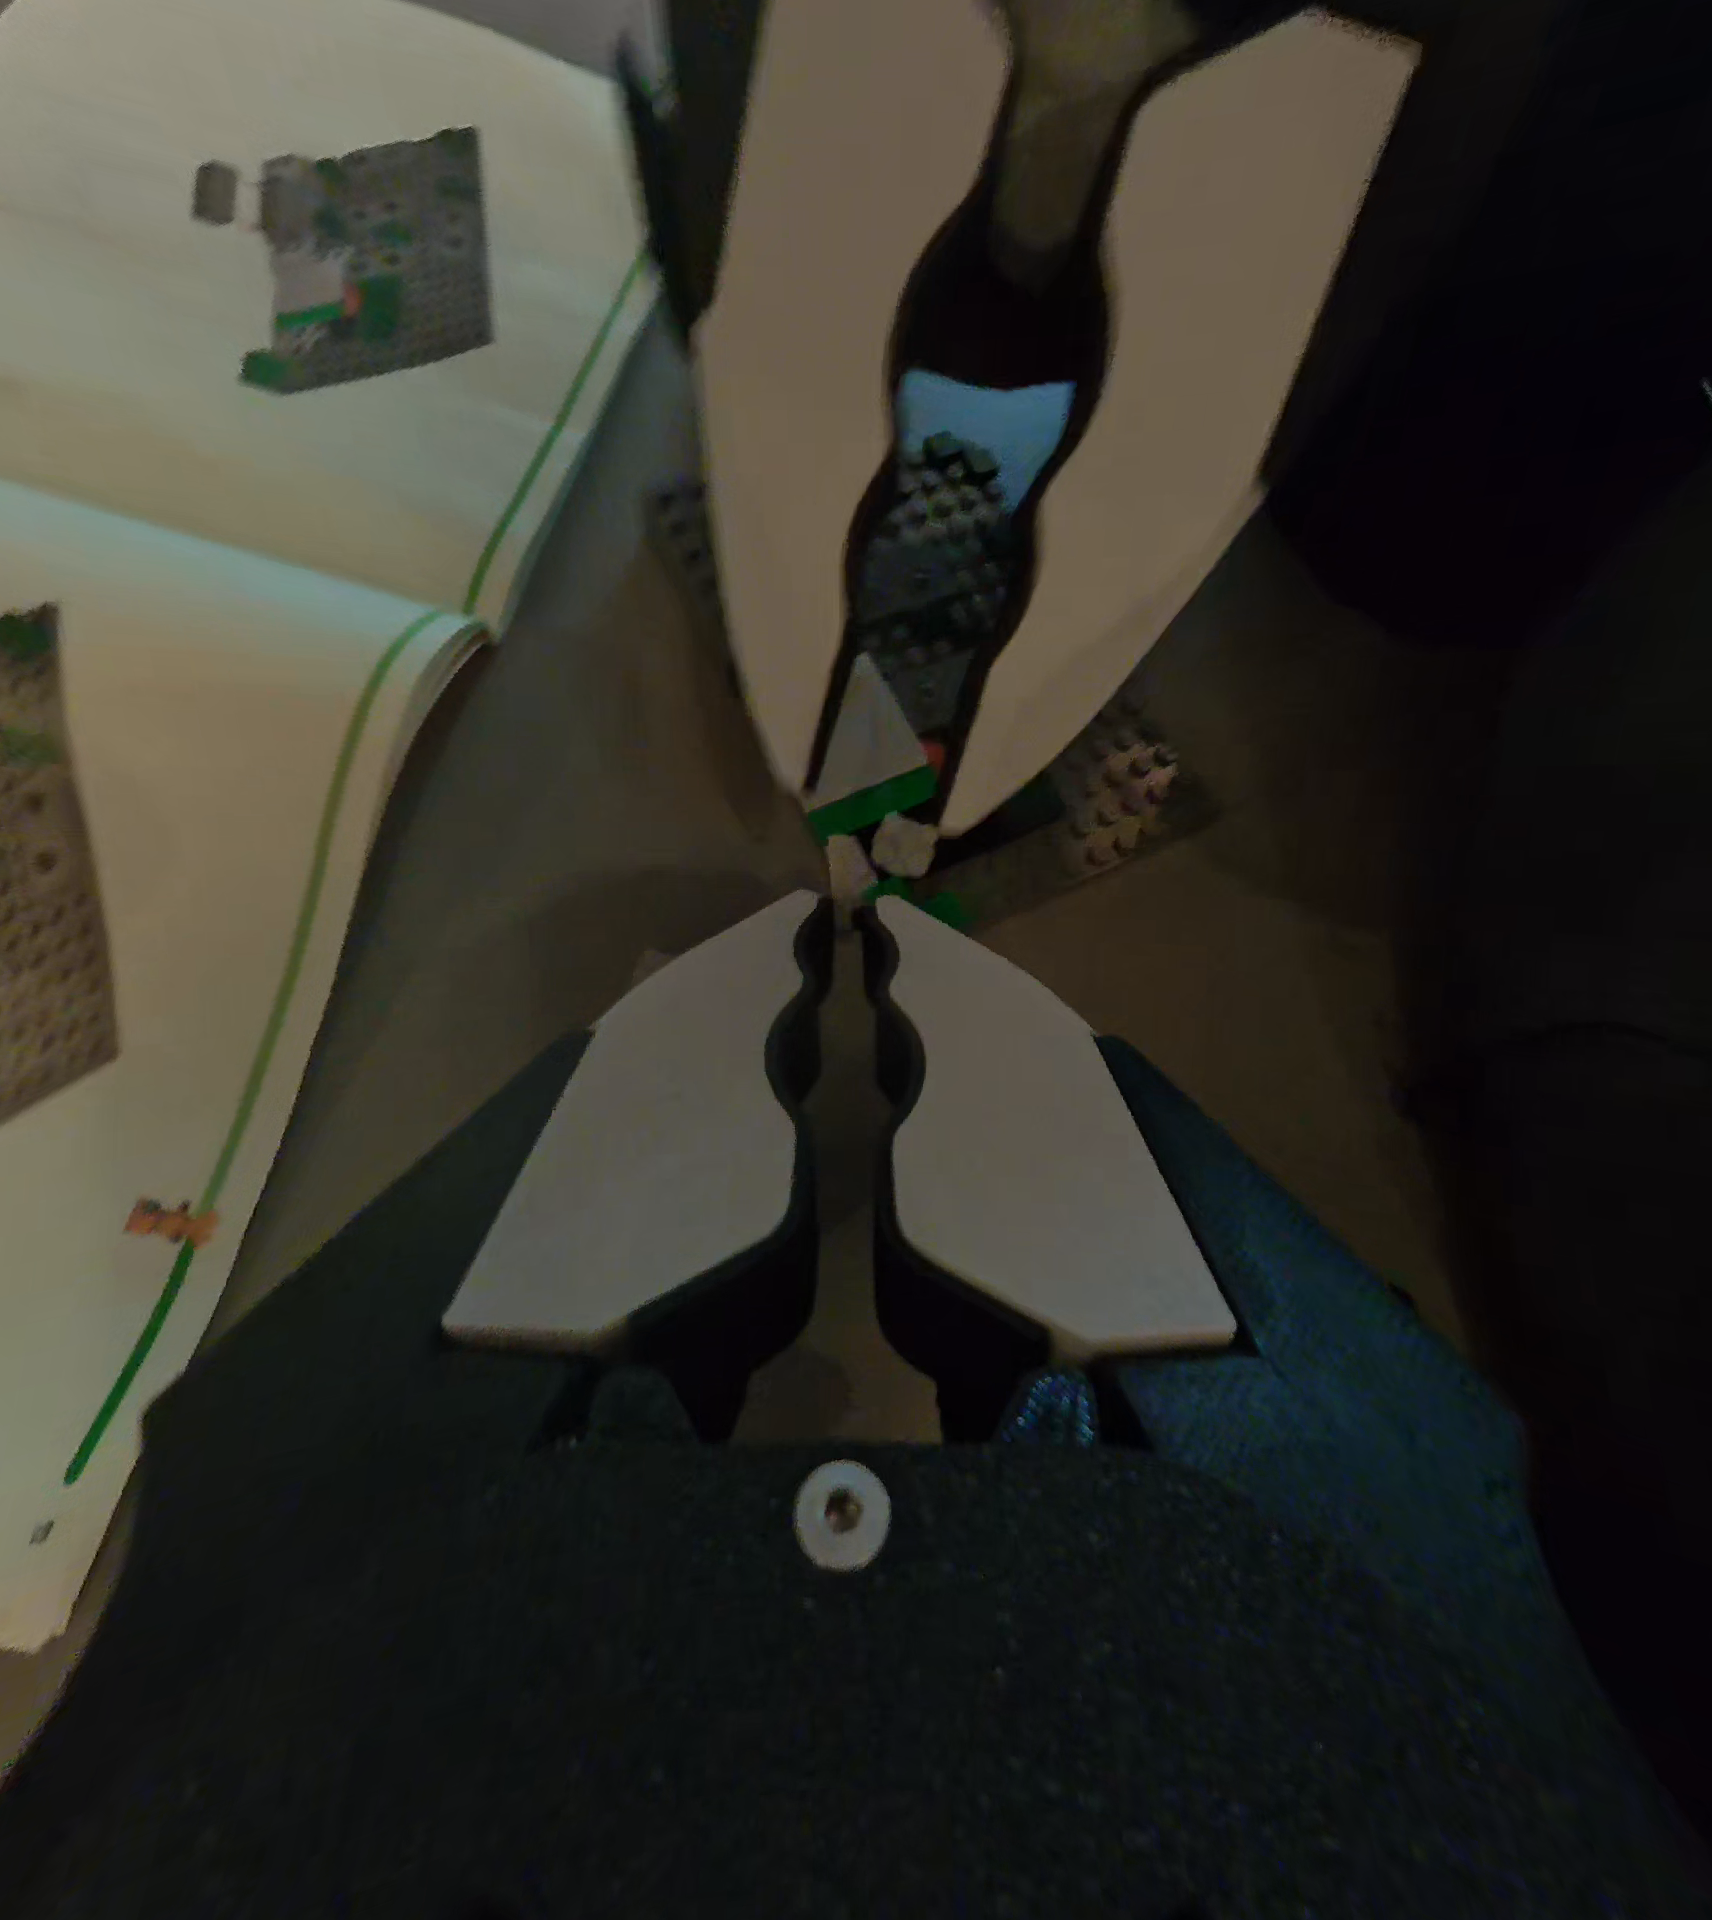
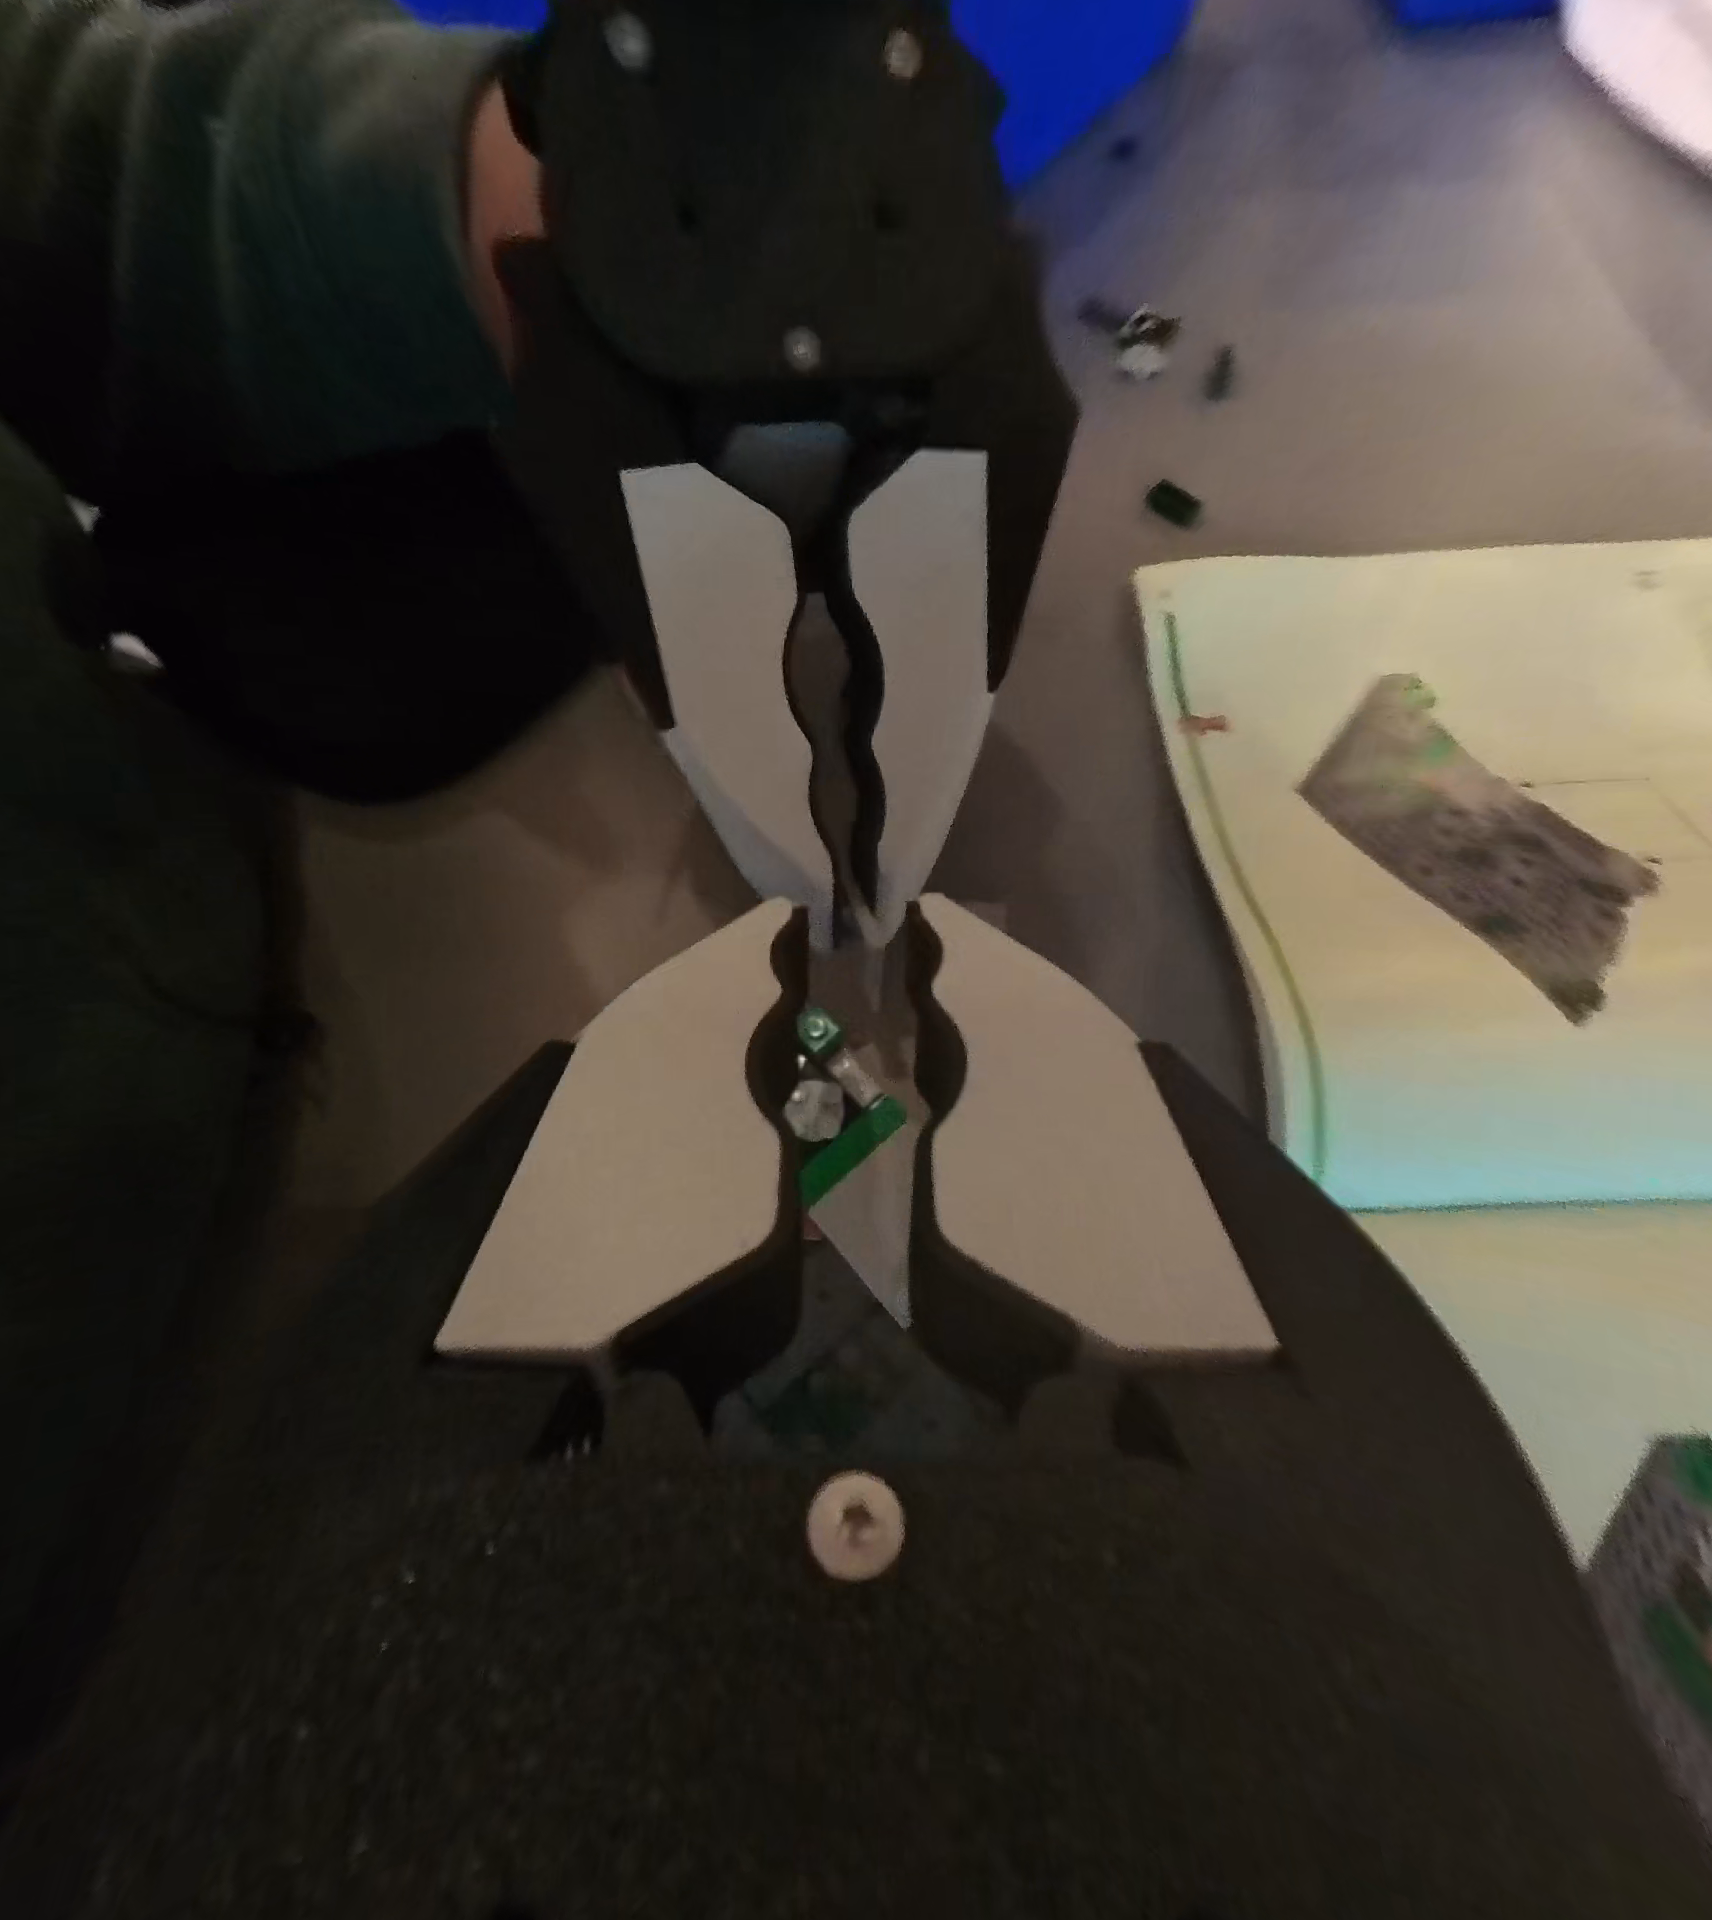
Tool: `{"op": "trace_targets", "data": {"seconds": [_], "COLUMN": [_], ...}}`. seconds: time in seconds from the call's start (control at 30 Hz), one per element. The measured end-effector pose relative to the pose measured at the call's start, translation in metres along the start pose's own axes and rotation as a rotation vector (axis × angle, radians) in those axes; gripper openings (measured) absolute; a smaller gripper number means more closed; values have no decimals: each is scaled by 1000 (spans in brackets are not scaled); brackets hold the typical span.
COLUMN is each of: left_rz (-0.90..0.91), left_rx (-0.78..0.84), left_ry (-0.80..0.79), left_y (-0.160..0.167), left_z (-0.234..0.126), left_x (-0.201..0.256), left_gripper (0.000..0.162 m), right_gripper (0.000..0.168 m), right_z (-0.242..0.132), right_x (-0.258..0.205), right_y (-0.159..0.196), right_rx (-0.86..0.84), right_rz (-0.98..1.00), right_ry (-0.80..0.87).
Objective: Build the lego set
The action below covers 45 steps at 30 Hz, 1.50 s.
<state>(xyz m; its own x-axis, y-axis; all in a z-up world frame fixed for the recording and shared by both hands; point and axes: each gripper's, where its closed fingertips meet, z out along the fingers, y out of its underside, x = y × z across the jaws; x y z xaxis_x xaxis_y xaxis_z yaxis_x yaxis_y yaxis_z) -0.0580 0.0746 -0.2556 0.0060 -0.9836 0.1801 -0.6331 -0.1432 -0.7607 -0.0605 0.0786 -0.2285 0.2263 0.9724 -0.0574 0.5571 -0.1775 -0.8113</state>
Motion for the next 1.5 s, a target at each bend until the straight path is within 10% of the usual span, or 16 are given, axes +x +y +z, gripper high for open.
{"op": "trace_targets", "data": {"seconds": [0.3, 0.6, 1.0, 1.5], "left_rz": [2, -6, 56, 278], "left_rx": [21, 172, 242, 120], "left_ry": [-23, -193, -366, -70], "left_y": [-8, -35, -68, -54], "left_z": [0, 0, 5, 6], "left_x": [1, -9, -8, 27], "left_gripper": [6, 22, 18, 16], "right_gripper": [2, 2, 3, 9], "right_z": [4, -37, -53, -63], "right_x": [2, 31, 26, -3], "right_y": [10, 2, -4, 5], "right_rx": [14, 491, 735, 148], "right_rz": [113, 849, 1068, 514], "right_ry": [-2, 10, 2, -185]}}
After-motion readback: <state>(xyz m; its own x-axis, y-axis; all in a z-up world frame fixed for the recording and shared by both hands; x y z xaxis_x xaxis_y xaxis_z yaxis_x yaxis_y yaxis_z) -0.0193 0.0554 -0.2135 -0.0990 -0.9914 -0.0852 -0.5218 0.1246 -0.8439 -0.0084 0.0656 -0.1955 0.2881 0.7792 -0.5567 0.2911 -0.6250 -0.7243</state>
